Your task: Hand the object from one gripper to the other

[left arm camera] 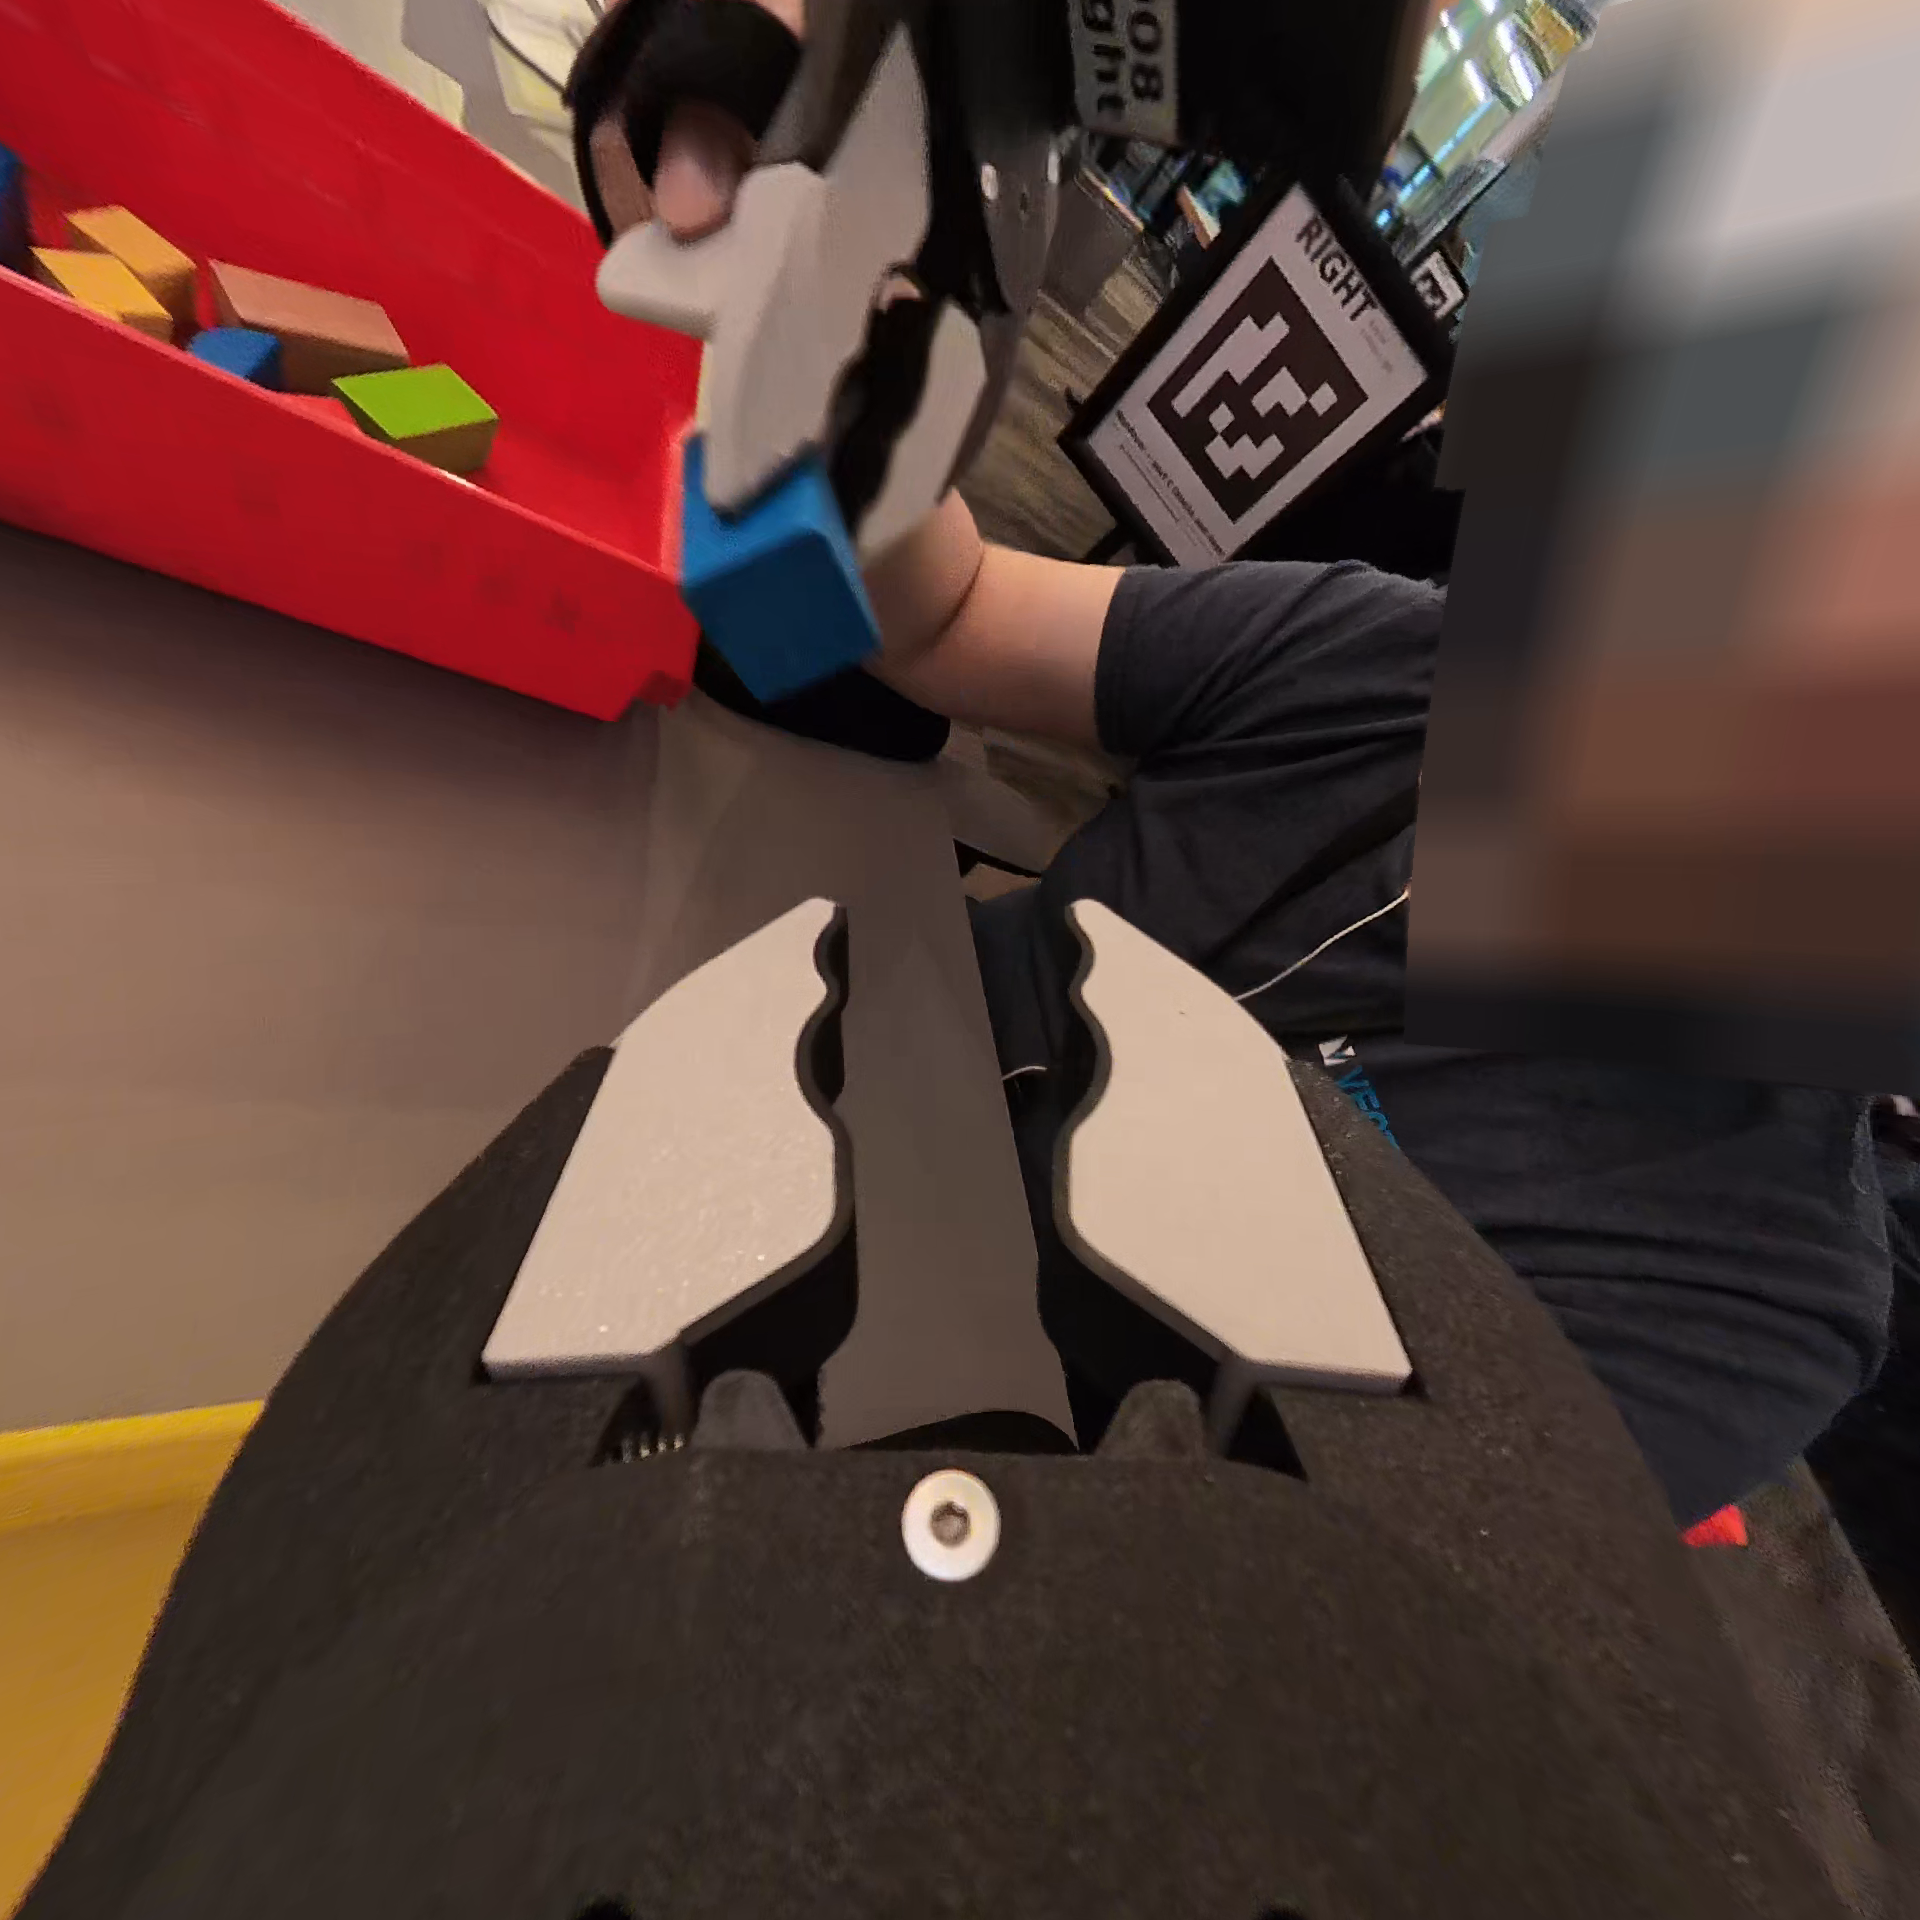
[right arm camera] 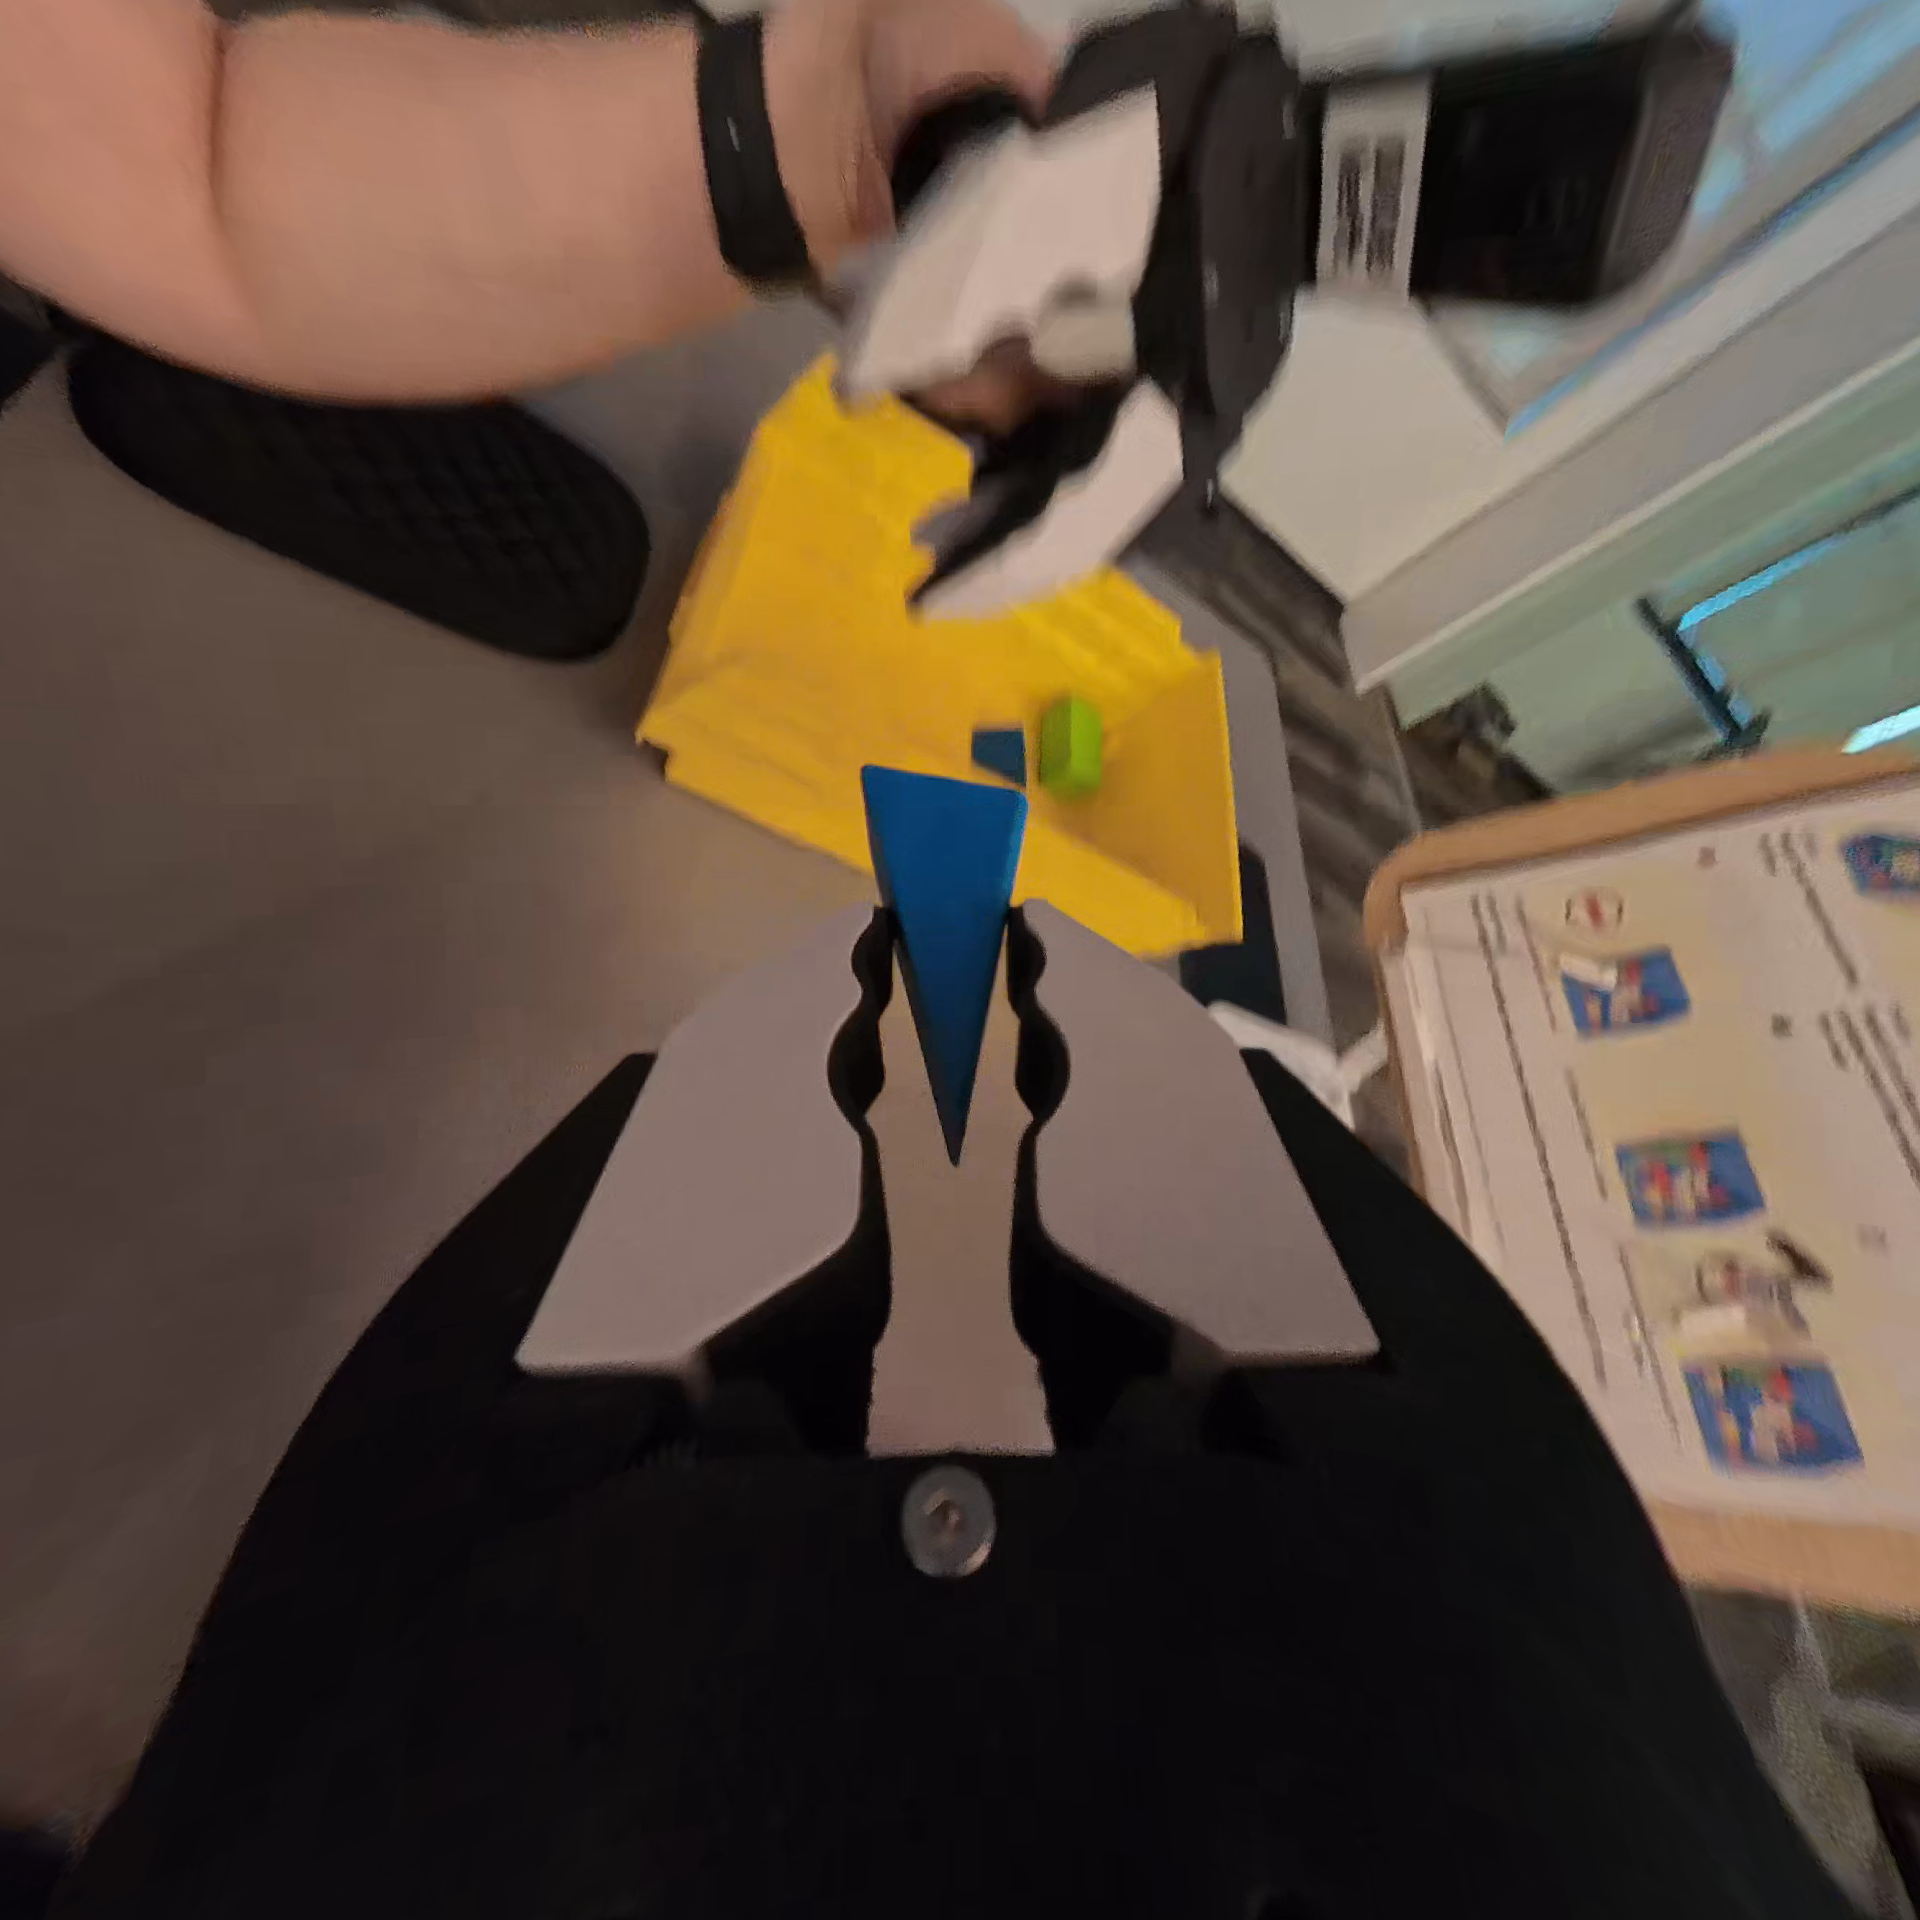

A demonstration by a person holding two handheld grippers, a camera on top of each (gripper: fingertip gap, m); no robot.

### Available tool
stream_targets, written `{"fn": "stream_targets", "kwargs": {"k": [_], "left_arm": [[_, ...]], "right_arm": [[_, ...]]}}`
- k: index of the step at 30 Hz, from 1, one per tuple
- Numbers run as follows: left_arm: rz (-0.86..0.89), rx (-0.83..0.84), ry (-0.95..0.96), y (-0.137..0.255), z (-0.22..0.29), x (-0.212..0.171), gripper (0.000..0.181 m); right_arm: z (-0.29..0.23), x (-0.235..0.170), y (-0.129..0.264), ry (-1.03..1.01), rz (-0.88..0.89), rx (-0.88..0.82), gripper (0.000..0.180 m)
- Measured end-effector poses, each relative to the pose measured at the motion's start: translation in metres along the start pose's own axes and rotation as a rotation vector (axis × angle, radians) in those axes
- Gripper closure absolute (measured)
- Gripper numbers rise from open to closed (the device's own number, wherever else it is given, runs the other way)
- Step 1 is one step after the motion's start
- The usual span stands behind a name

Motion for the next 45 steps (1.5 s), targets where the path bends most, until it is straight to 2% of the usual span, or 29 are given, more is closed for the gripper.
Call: {"fn": "stream_targets", "kwargs": {"k": [5,8,12,16,19,25,33,37,45], "left_arm": [[0.080,0.099,-0.062,0.023,0.010,0.004,0.144],[0.099,0.111,-0.095,0.030,0.020,0.003,0.144],[0.074,0.130,-0.107,0.029,0.024,0.000,0.143],[0.059,0.128,-0.108,0.025,0.024,0.000,0.143],[0.042,0.128,-0.105,0.022,0.023,-0.001,0.143],[0.012,0.132,-0.089,0.016,0.019,-0.003,0.143],[-0.002,0.133,-0.078,0.013,0.015,-0.004,0.143],[-0.016,0.139,-0.069,0.011,0.013,-0.005,0.143],[-0.070,0.128,-0.067,0.003,0.014,-0.009,0.143]], "right_arm": [[0.013,-0.064,0.054,-0.192,-0.256,0.015,0.158],[0.001,-0.113,0.074,-0.339,-0.376,0.113,0.157],[-0.018,-0.167,0.074,-0.486,-0.489,0.250,0.157],[-0.034,-0.190,0.063,-0.536,-0.528,0.375,0.157],[-0.035,-0.208,0.058,-0.552,-0.566,0.374,0.157],[-0.037,-0.223,0.047,-0.602,-0.539,0.394,0.157],[-0.038,-0.237,0.047,-0.705,-0.707,0.374,0.157],[-0.034,-0.242,0.048,-0.775,-0.826,0.301,0.157],[-0.026,-0.245,0.041,-0.776,-0.842,0.229,0.157]]}}
Point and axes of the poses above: each gripper's, where its closed fingertips meet, y back along the fingers, x out of its top, z = x × y across the jaws, the point moved 4 cm from there along y, back along the fingers, and after that the axes turned 1 degree about -y, right-handed, at the moved point
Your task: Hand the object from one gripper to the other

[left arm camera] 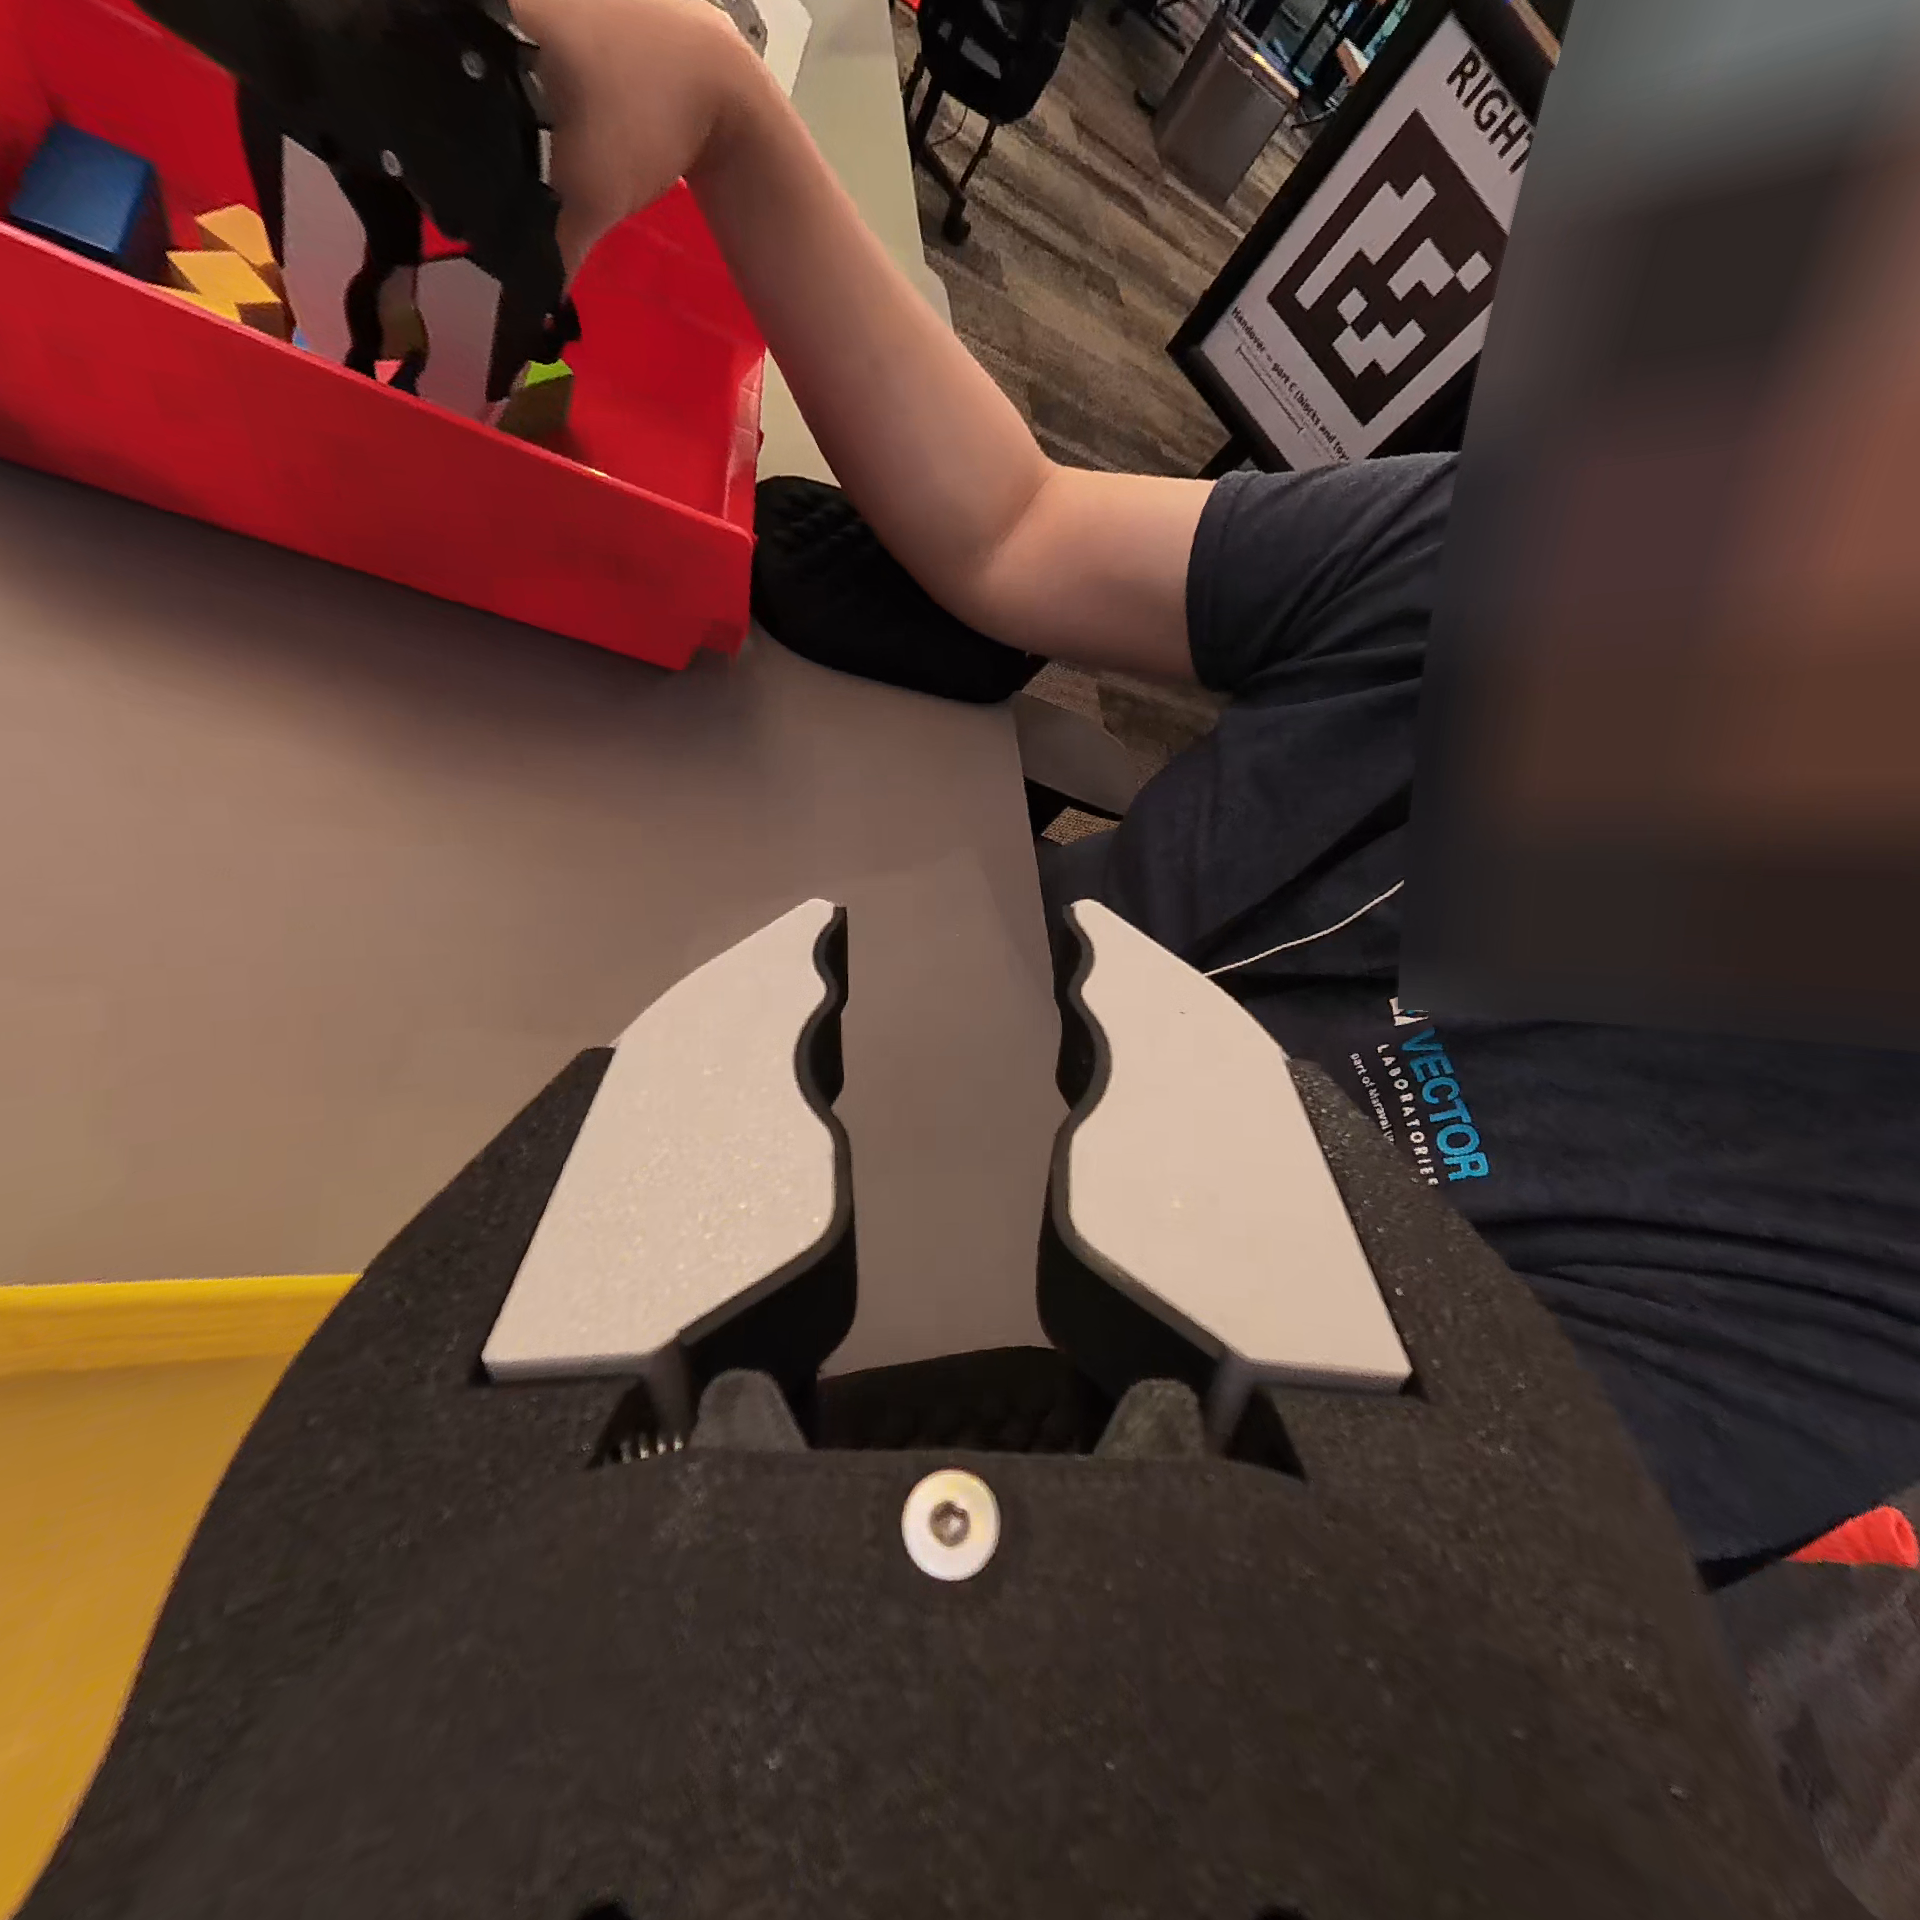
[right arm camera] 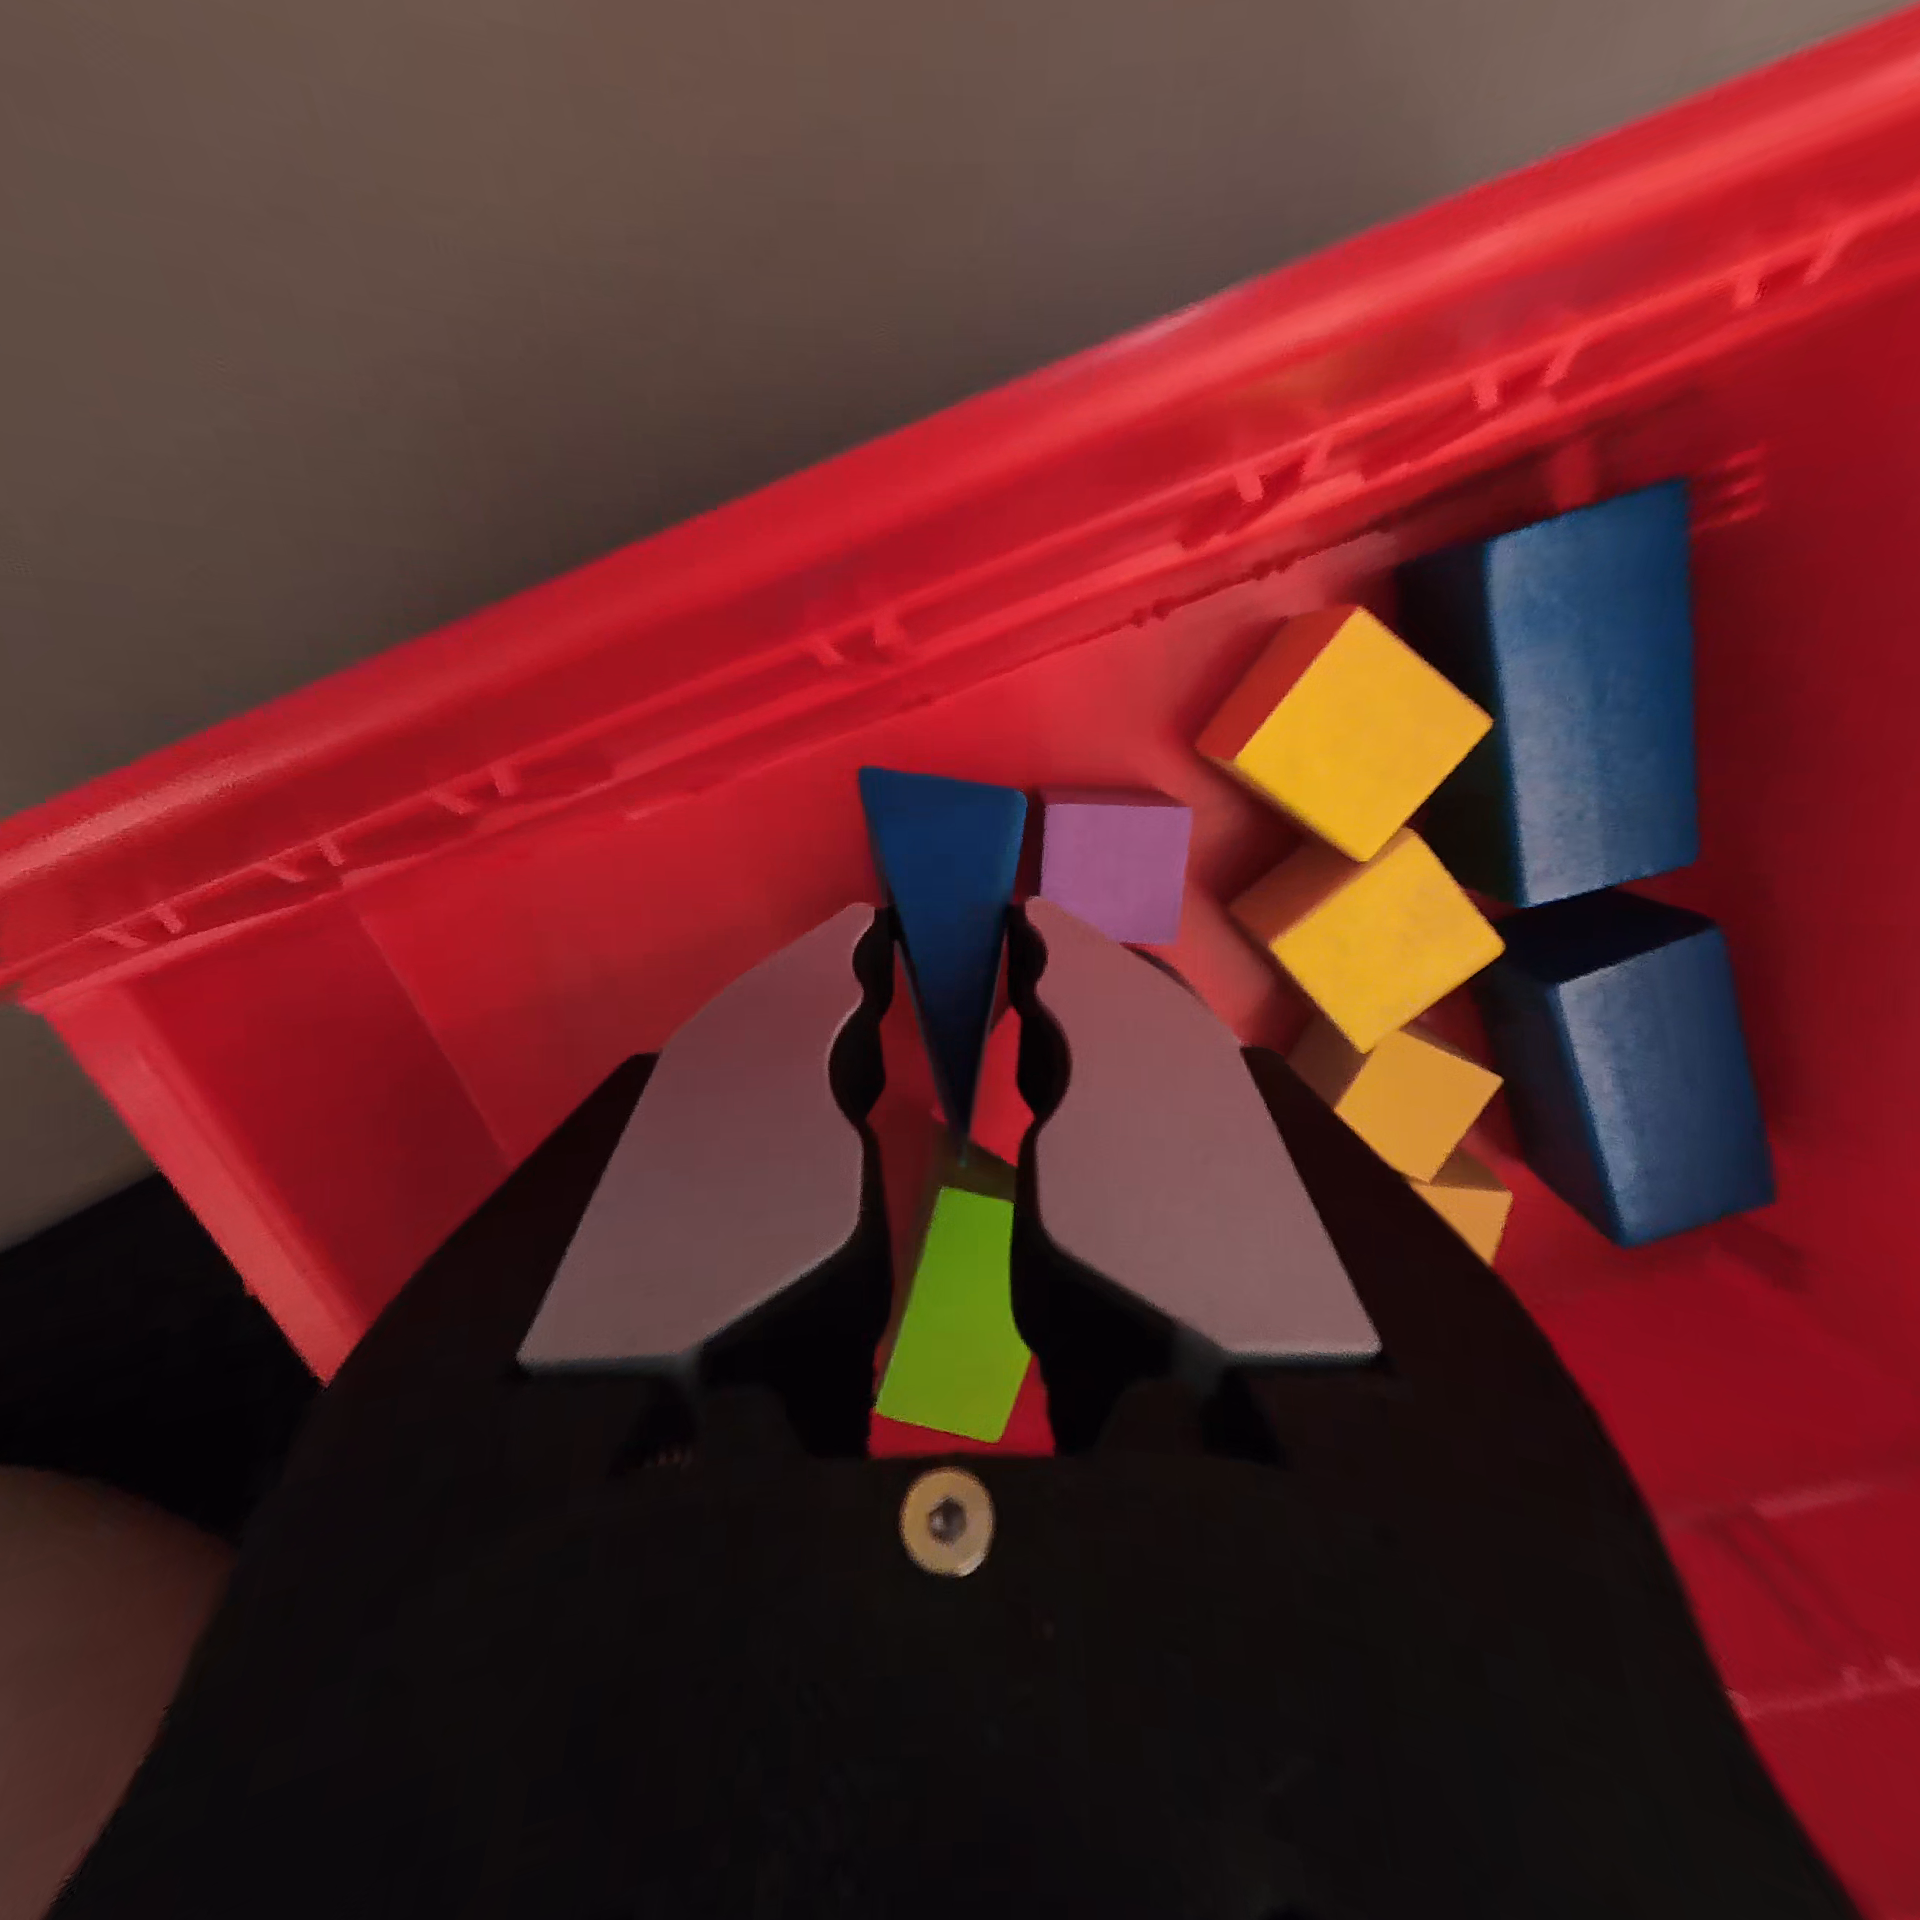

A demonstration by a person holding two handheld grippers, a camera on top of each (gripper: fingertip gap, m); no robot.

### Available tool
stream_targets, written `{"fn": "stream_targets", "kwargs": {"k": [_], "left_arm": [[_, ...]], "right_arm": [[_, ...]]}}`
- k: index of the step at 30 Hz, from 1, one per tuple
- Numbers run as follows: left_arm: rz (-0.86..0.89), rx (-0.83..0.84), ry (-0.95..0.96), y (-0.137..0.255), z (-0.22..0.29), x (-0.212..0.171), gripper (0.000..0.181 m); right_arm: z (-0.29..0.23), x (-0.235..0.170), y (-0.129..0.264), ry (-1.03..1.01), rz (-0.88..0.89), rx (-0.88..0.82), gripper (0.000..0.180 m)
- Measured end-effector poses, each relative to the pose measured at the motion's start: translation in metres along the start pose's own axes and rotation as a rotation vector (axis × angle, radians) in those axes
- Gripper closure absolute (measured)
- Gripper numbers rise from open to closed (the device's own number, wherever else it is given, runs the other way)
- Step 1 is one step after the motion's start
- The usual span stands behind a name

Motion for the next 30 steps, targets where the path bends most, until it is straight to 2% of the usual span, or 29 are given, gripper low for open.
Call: {"fn": "stream_targets", "kwargs": {"k": [11,30], "left_arm": [[-0.008,0.009,0.006,-0.001,0.000,-0.001,0.143],[-0.028,0.005,0.010,-0.005,0.000,-0.001,0.143]], "right_arm": [[0.000,0.001,-0.002,-0.201,-0.065,0.031,0.158],[-0.008,-0.012,-0.004,-0.195,-0.139,0.073,0.158]]}}
Point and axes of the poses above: each gripper's, where its closed fingertips meet, y back along the fingers, x out of its top, z = x × y across the jaws, the point moved 4 cm from there along y, back along the fingers, and after that the axes turned 1 degree about -y, right-handed, at the moved point
